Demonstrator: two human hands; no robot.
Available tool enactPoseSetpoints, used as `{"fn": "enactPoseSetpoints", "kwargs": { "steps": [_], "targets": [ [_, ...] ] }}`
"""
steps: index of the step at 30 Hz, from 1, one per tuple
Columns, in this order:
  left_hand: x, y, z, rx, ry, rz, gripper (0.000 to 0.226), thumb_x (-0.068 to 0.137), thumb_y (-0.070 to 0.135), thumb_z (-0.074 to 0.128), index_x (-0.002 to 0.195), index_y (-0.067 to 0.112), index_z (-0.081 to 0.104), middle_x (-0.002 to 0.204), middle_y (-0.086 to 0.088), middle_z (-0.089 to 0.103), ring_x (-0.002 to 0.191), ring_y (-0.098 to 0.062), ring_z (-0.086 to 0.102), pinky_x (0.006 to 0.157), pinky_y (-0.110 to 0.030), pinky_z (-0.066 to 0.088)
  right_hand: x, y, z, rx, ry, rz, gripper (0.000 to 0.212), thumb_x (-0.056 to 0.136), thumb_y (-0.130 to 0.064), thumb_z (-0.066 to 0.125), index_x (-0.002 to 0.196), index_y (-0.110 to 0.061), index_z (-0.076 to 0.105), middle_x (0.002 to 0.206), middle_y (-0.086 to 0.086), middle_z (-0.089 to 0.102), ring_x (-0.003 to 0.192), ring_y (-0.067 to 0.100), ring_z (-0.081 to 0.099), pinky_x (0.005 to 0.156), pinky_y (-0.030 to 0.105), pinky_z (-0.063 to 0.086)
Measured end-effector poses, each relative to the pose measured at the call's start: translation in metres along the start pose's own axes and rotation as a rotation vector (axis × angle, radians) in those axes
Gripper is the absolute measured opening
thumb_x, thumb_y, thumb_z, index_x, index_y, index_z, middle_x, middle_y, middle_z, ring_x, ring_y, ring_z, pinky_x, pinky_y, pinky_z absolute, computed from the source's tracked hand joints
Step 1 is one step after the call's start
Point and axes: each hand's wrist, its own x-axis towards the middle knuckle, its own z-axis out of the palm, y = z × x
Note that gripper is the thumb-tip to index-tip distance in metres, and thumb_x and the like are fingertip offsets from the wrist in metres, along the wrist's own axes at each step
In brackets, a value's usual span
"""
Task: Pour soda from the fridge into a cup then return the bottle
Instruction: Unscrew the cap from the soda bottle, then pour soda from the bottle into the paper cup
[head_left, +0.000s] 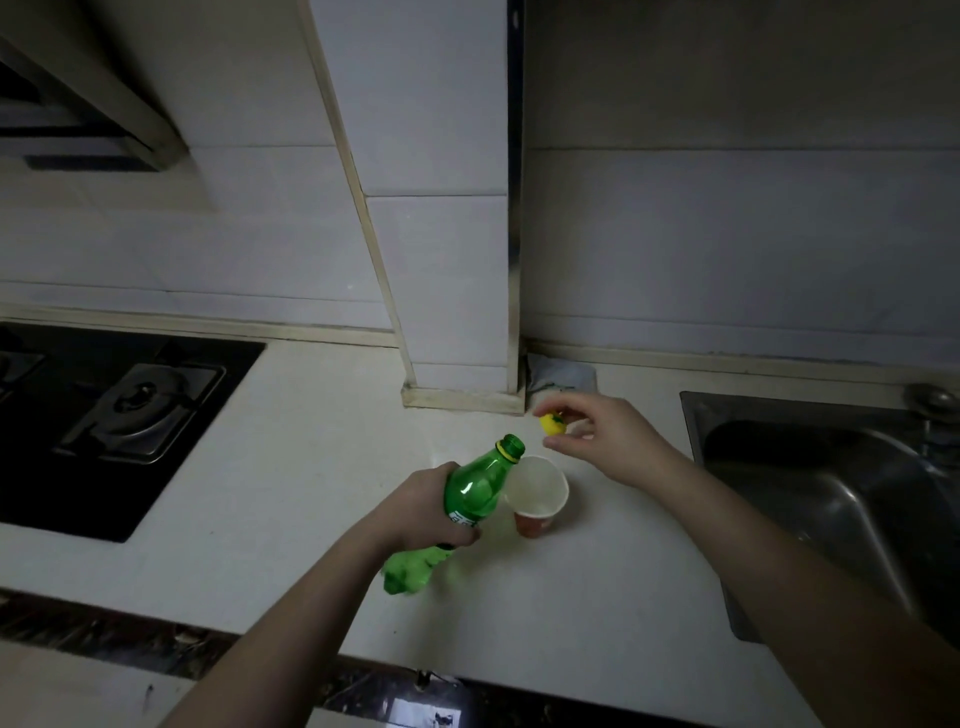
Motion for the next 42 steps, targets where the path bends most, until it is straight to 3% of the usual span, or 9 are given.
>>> {"fn": "enactPoseSetpoints", "kwargs": {
  "steps": [4,8,12,14,19,23,29,37,42],
  "targets": [
    [0.007,-0.007,0.006,0.073,-0.021,-0.06,0.052,0.056,0.04,0.08,0.099,0.024,0.056,0.09,0.009,0.065,0.078,-0.008,0.062,0.066,-0.031,0.056,-0.009,0.026,0.014,0.207,0.077,0.163,0.03,0.077,-0.021,0.078,0.095,-0.043,0.067,0.096,-0.005,0.068,0.078,0.007,0.064,0.078,0.024,0.051],
    [0.01,-0.01,0.01,0.125,-0.042,-0.1,0.049,0.054,0.04,0.078,0.095,0.024,0.056,0.086,0.008,0.065,0.073,-0.009,0.064,0.064,-0.033,0.058,-0.016,0.045,0.021,0.348,0.138,0.227,0.029,0.082,-0.013,0.073,0.101,-0.034,0.068,0.103,-0.001,0.067,0.085,0.01,0.068,0.084,0.023,0.05],
    [0.011,-0.009,0.013,0.198,-0.085,-0.116,0.05,0.055,0.039,0.078,0.096,0.023,0.055,0.088,0.006,0.064,0.071,-0.01,0.064,0.061,-0.03,0.057,-0.021,0.054,0.025,0.516,0.218,0.303,0.025,0.086,-0.007,0.067,0.11,-0.016,0.066,0.105,0.009,0.065,0.089,0.021,0.067,0.089,0.036,0.052],
    [0.011,-0.007,0.014,0.237,-0.104,-0.123,0.049,0.056,0.038,0.078,0.096,0.022,0.054,0.089,0.004,0.064,0.071,-0.011,0.064,0.06,-0.029,0.055,-0.023,0.058,0.027,0.552,0.233,0.315,0.023,0.089,-0.004,0.063,0.11,-0.013,0.065,0.102,0.014,0.065,0.088,0.024,0.066,0.087,0.036,0.053],
    [0.012,-0.003,0.015,0.301,-0.137,-0.151,0.051,0.058,0.037,0.08,0.099,0.02,0.055,0.09,0.002,0.063,0.071,-0.013,0.065,0.062,-0.031,0.057,-0.026,0.065,0.032,0.579,0.264,0.339,0.025,0.092,0.001,0.057,0.117,-0.001,0.06,0.1,0.018,0.061,0.087,0.026,0.062,0.071,0.018,0.052],
    [0.014,0.0,0.014,0.36,-0.149,-0.167,0.051,0.058,0.037,0.078,0.099,0.019,0.056,0.09,0.001,0.064,0.073,-0.015,0.065,0.063,-0.032,0.056,-0.027,0.068,0.037,0.601,0.279,0.365,0.027,0.091,-0.004,0.06,0.118,-0.006,0.058,0.105,0.016,0.063,0.089,0.027,0.064,0.074,0.022,0.053],
    [0.017,0.004,0.011,0.399,-0.194,-0.181,0.052,0.059,0.036,0.08,0.102,0.02,0.057,0.092,0.001,0.065,0.075,-0.015,0.066,0.069,-0.035,0.059,-0.027,0.079,0.039,0.588,0.309,0.366,0.02,0.087,-0.016,0.069,0.106,-0.02,0.065,0.107,0.007,0.068,0.101,0.019,0.065,0.09,0.027,0.05],
    [0.019,0.007,0.006,0.406,-0.235,-0.196,0.048,0.059,0.034,0.08,0.1,0.019,0.059,0.091,0.002,0.067,0.071,-0.012,0.068,0.068,-0.033,0.06,-0.028,0.078,0.037,0.587,0.371,0.356,0.022,0.085,-0.015,0.07,0.107,-0.016,0.066,0.103,0.0,0.068,0.1,0.012,0.064,0.077,0.013,0.048],
    [0.019,0.011,0.003,0.445,-0.237,-0.186,0.045,0.059,0.034,0.08,0.097,0.019,0.059,0.091,0.002,0.068,0.075,-0.013,0.067,0.068,-0.03,0.059,-0.027,0.078,0.037,0.601,0.363,0.346,0.023,0.084,-0.013,0.071,0.106,-0.013,0.065,0.105,0.003,0.068,0.101,0.013,0.063,0.08,0.016,0.047]
  ]
}}
